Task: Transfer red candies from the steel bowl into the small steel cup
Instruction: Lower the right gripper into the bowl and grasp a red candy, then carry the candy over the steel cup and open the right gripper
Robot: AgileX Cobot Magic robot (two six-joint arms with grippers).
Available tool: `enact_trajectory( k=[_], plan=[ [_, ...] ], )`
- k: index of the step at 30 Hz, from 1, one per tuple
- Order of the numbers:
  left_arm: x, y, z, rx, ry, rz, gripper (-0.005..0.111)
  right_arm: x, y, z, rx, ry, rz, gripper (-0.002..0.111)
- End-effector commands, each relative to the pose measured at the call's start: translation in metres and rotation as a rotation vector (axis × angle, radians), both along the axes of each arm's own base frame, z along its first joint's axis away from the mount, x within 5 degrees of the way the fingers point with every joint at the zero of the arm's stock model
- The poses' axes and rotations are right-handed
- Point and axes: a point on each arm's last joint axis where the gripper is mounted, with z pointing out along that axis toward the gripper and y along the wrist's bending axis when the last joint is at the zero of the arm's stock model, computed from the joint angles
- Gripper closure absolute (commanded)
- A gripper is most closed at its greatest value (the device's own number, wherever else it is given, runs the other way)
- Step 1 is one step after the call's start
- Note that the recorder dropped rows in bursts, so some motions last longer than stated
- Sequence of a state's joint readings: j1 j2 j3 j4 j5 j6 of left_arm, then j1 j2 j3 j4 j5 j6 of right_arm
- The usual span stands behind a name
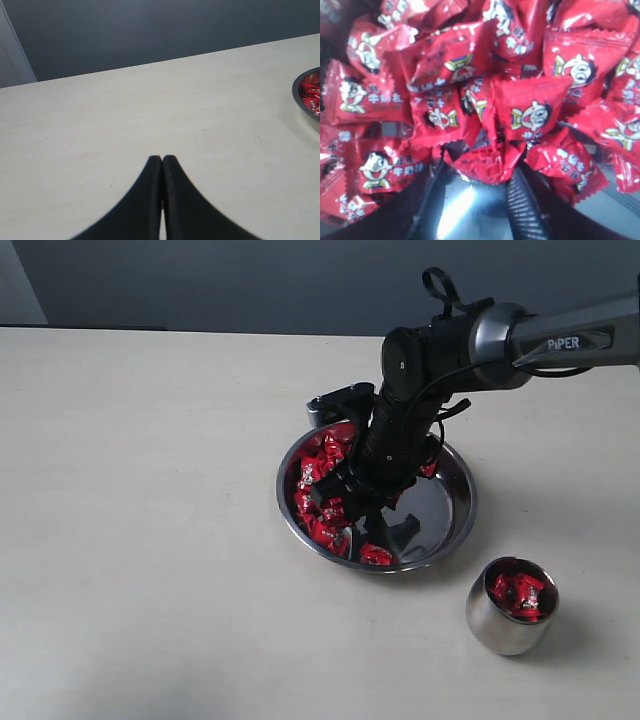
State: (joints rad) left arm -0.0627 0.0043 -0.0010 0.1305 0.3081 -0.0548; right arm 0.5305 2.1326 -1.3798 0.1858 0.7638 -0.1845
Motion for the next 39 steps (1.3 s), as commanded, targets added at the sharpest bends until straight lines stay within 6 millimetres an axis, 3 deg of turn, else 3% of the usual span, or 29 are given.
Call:
enact_trajectory(
  k=[1, 4, 8, 10, 19, 29, 34, 39],
  plan=[
    [0.0, 0.0, 0.001, -0.004, -0.01, -0.008, 0.106, -0.001, -0.001, -0.006, -0.013, 0.024, 0.007, 0.069],
    [0.0, 0.0, 0.001, -0.004, -0.01, -0.008, 0.106, -0.001, -0.001, -0.006, -0.016, 0.03, 0.007, 0.078],
    [0.0, 0.0, 0.001, -0.004, -0.01, -0.008, 0.106, -0.002, -0.002, -0.006, -0.019, 0.037, 0.009, 0.099],
    [0.0, 0.0, 0.001, -0.004, -0.01, -0.008, 0.106, -0.003, -0.002, -0.006, -0.024, 0.05, 0.011, 0.103],
    [0.0, 0.0, 0.001, -0.004, -0.01, -0.008, 0.106, -0.008, -0.004, 0.007, -0.03, 0.072, 0.017, 0.103],
    [0.0, 0.0, 0.001, -0.004, -0.01, -0.008, 0.106, -0.015, -0.008, 0.063, 0.019, -0.001, 0.023, 0.103],
    [0.0, 0.0, 0.001, -0.004, -0.01, -0.008, 0.106, -0.029, -0.014, 0.093, 0.021, 0.011, 0.039, 0.103],
    [0.0, 0.0, 0.001, -0.004, -0.01, -0.008, 0.106, -0.05, -0.027, 0.111, 0.041, -0.029, 0.032, 0.103]
  ],
)
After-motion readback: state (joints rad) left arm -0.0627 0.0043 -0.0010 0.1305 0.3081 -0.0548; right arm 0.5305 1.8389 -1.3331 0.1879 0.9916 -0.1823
